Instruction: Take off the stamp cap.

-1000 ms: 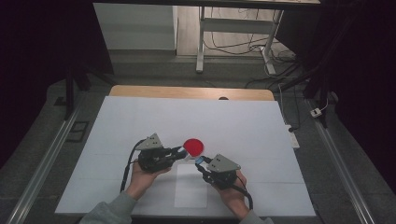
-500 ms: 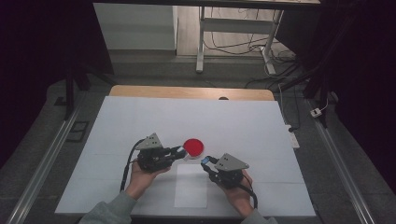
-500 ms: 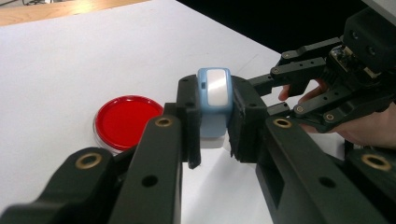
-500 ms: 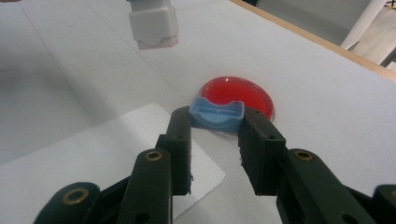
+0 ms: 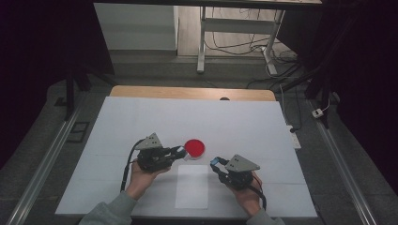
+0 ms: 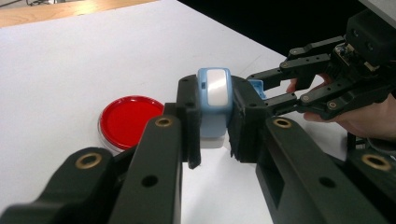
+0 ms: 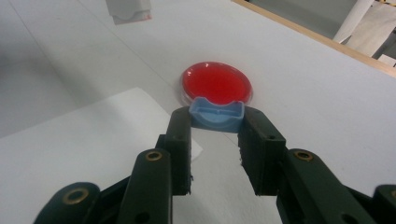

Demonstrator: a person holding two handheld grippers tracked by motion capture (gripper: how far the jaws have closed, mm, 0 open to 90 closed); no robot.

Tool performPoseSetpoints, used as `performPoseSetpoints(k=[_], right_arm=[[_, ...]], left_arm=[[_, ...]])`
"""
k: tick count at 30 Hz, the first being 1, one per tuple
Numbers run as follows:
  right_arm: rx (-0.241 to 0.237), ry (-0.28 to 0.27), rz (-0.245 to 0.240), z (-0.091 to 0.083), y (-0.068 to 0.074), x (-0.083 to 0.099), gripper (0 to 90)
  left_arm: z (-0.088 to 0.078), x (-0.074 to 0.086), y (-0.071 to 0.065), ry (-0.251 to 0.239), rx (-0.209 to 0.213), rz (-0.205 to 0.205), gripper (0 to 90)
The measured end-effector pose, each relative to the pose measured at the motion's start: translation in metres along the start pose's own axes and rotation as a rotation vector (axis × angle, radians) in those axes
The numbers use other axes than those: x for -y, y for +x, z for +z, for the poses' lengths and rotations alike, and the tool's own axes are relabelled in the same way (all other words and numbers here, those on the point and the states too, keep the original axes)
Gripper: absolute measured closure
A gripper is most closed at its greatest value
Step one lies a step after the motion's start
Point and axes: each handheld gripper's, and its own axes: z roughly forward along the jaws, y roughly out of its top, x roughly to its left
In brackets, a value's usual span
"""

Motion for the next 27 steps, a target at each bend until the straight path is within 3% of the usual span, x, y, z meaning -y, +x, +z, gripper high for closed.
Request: performPoseSetpoints(k=[17,27], right_arm=[[0.059,0.007,0.074,-0.039,-0.034,0.023,65.2],[0.086,0.019,0.085,-0.059,-0.046,0.038,65.1]], left_arm=[[-0.001,-0.001,0.003,-0.003,-0.005,-0.002,76.1],[-0.001,-0.002,0.004,0.001,-0.018,0.004,76.1]])
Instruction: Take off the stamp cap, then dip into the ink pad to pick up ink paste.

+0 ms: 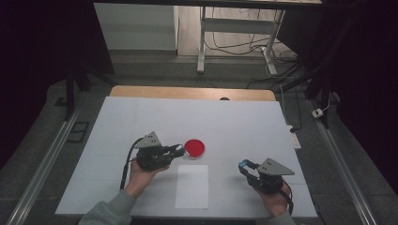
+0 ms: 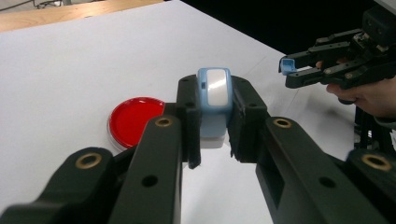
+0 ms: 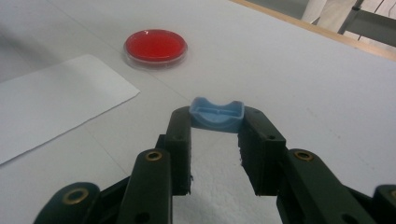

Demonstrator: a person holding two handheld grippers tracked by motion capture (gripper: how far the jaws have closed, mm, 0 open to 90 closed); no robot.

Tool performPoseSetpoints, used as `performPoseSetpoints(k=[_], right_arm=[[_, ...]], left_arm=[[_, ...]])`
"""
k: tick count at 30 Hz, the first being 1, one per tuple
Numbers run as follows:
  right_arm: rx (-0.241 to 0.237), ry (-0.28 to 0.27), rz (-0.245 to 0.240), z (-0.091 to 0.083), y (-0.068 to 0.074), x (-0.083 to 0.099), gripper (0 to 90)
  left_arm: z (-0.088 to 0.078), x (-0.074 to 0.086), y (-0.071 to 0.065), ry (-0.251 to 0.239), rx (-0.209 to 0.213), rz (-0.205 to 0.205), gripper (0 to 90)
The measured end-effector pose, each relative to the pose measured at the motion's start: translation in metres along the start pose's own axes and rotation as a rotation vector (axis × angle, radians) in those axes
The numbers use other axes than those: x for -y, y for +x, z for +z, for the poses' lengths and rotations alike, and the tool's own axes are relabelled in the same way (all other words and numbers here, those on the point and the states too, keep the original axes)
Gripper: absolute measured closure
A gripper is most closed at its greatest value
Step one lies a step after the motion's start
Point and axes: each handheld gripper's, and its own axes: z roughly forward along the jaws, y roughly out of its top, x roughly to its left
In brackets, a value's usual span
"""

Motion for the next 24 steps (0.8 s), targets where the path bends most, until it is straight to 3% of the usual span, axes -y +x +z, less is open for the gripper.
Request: performPoseSetpoints(k=[24], right_arm=[[-0.01,0.001,0.013,0.0019,-0.0011,-0.0012,65.2]], left_arm=[[0.0048,-0.0066,0.0032,-0.008,-0.037,0.023,76.1]])
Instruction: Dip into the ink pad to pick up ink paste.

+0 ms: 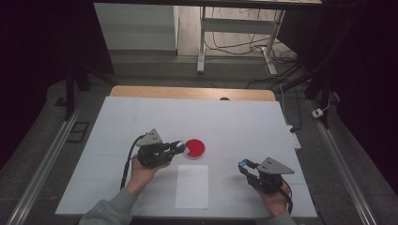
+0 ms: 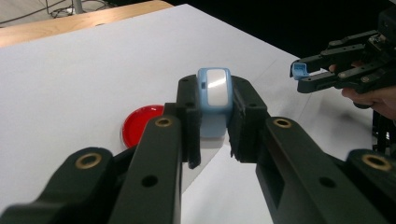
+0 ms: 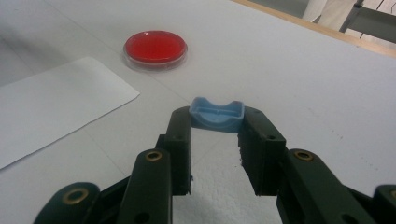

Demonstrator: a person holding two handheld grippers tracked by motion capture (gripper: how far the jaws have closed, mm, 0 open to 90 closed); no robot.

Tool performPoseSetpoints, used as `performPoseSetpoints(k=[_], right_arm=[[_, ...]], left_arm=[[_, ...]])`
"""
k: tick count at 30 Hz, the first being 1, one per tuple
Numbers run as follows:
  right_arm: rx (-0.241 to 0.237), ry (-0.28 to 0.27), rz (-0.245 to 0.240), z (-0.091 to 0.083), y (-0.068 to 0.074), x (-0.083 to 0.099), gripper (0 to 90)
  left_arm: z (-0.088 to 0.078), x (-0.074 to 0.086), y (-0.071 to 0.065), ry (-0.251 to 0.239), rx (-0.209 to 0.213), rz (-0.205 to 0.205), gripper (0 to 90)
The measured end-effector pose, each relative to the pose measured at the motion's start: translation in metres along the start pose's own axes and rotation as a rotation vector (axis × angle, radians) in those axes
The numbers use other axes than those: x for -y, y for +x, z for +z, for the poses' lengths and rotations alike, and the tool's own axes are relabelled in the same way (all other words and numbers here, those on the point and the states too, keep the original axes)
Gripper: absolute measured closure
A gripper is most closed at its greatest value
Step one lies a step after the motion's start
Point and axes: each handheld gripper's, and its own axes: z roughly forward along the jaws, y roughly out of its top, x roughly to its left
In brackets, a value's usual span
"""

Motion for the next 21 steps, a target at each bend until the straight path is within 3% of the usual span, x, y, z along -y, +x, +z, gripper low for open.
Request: performPoseSetpoints(k=[21], right_arm=[[0.005,-0.005,0.009,-0.002,-0.002,0.0,65.1]], left_arm=[[0.024,-0.013,0.006,0.026,0.001,0.029,76.1]])
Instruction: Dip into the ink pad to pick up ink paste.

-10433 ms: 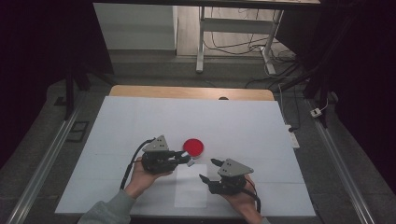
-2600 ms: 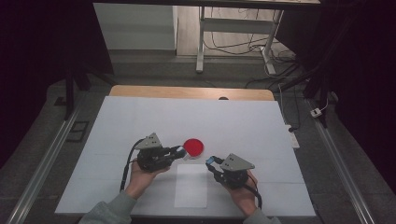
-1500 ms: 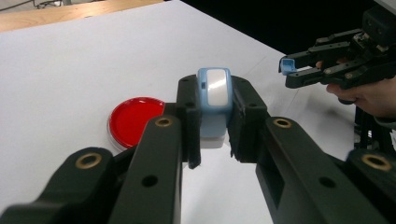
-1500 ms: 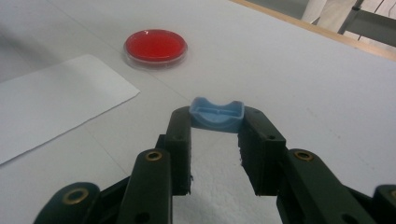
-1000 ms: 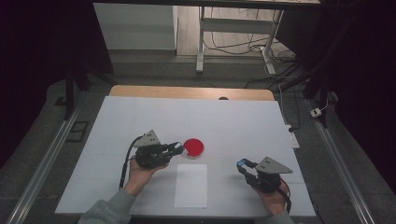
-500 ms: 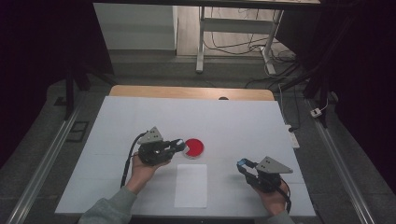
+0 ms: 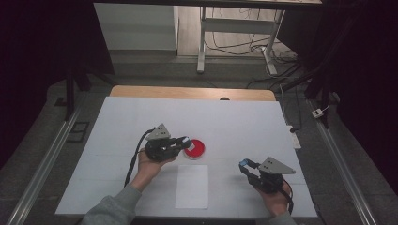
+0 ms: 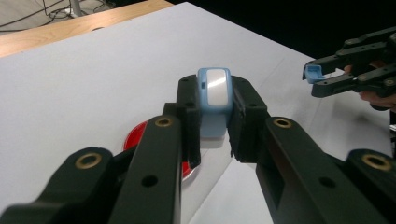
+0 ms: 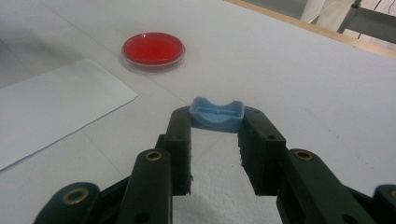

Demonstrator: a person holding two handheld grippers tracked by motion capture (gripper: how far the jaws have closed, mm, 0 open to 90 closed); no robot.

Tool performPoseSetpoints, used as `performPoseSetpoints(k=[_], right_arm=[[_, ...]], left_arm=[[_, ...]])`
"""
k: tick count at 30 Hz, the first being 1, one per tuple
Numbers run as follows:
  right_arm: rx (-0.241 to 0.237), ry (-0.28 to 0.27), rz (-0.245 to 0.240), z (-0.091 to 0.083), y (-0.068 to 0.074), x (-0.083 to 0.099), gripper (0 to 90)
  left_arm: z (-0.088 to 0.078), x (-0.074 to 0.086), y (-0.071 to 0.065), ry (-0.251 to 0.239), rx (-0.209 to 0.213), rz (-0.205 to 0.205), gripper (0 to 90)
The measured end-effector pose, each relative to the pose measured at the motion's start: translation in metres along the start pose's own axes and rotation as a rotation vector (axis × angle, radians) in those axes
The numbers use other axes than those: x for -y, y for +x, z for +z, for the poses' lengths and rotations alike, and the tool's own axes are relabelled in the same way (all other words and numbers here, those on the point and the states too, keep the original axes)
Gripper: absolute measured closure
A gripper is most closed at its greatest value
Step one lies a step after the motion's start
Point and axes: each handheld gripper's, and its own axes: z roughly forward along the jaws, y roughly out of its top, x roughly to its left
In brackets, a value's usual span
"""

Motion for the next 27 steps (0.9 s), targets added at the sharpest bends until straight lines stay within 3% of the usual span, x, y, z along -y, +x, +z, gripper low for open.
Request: performPoseSetpoints(k=[27], right_arm=[[0.006,-0.005,-0.002,-0.002,0.0,0.0,65.1]], left_arm=[[0.039,0.006,0.015,0.098,-0.023,0.014,76.0]])
